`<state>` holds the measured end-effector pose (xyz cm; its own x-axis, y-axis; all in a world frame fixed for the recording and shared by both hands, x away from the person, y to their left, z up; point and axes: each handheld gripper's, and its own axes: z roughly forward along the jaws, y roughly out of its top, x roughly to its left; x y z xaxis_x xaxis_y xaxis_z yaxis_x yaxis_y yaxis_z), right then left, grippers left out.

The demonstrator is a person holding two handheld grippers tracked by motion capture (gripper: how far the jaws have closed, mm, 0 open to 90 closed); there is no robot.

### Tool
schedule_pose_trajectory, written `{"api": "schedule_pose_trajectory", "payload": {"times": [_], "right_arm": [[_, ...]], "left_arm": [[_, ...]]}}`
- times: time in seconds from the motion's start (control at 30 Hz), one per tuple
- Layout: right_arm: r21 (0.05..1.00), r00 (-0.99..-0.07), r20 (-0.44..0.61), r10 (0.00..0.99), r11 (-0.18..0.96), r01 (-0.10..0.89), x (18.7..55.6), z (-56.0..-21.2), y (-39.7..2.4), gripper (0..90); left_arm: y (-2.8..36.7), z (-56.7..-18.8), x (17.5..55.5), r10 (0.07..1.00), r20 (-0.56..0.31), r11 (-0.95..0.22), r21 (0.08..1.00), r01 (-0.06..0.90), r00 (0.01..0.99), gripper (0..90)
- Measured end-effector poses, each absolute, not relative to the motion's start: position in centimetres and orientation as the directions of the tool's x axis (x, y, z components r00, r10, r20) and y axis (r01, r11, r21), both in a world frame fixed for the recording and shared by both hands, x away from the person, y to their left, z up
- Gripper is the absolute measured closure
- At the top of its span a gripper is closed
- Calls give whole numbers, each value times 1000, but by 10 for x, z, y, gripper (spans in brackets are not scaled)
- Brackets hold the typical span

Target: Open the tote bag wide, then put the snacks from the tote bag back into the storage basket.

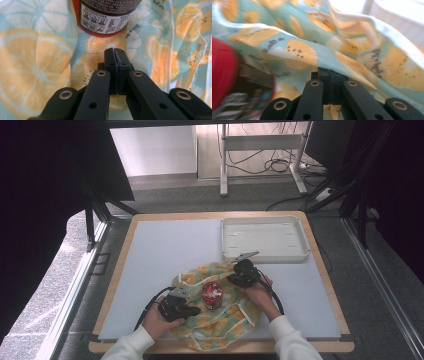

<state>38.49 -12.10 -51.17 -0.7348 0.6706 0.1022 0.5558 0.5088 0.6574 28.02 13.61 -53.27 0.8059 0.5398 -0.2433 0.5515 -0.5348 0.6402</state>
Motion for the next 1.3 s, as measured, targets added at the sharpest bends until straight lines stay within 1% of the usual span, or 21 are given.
{"api": "schedule_pose_trajectory", "payload": {"times": [0.1, 0.13, 0.4, 0.47, 0.63, 0.73, 0.8, 0.83, 0.87, 0.9, 0.97, 1.0, 1.03, 1.07, 1.13, 1.3], "right_arm": [[691, -762, 91, 641, 511, 512, 374, -499, -122, 885], [708, -771, 97, 629, 501, 498, 365, -491, -124, 884], [755, -809, 81, 582, 494, 431, 338, -467, -135, 884], [762, -819, 82, 567, 494, 418, 333, -462, -137, 883], [772, -832, 93, 547, 488, 408, 326, -455, -141, 867], [775, -838, 95, 538, 488, 401, 323, -452, -142, 861], [776, -845, 93, 527, 493, 393, 321, -450, -143, 841], [777, -847, 93, 523, 494, 391, 321, -449, -144, 821], [777, -851, 95, 517, 495, 388, 320, -448, -144, 782], [781, -856, 96, 507, 495, 380, 320, -447, -144, 716], [784, -857, 87, 509, 495, 374, 319, -445, -143, 552], [785, -852, 82, 516, 494, 374, 318, -444, -143, 490], [784, -852, 84, 516, 493, 376, 317, -443, -142, 433], [782, -852, 86, 517, 495, 379, 317, -442, -141, 392], [777, -851, 75, 519, 505, 376, 315, -440, -139, 338], [757, -856, 59, 513, 536, 374, 313, -438, -133, 282]], "left_arm": [[144, -523, 278, 545, -248, -496, 674, 547, 801, 900], [147, -520, 277, 545, -243, -488, 686, 540, 802, 900], [167, -501, 266, 566, -234, -427, 737, 524, 791, 891], [174, -498, 264, 578, -225, -412, 749, 519, 784, 882], [192, -494, 265, 622, -243, -344, 769, 538, 744, 872], [198, -494, 266, 636, -243, -329, 773, 542, 732, 865], [201, -493, 266, 646, -242, -319, 776, 545, 723, 855], [202, -493, 266, 651, -239, -316, 778, 544, 721, 837], [203, -493, 266, 656, -229, -316, 782, 538, 719, 796], [203, -493, 266, 665, -220, -315, 784, 535, 714, 716], [203, -494, 266, 684, -205, -314, 783, 536, 700, 508], [203, -494, 266, 689, -201, -312, 784, 536, 696, 448], [204, -494, 267, 694, -200, -311, 783, 538, 691, 407], [204, -494, 267, 698, -198, -311, 782, 540, 688, 371], [204, -494, 267, 703, -198, -305, 784, 541, 683, 334], [206, -494, 268, 707, -196, -300, 787, 539, 680, 302]]}}
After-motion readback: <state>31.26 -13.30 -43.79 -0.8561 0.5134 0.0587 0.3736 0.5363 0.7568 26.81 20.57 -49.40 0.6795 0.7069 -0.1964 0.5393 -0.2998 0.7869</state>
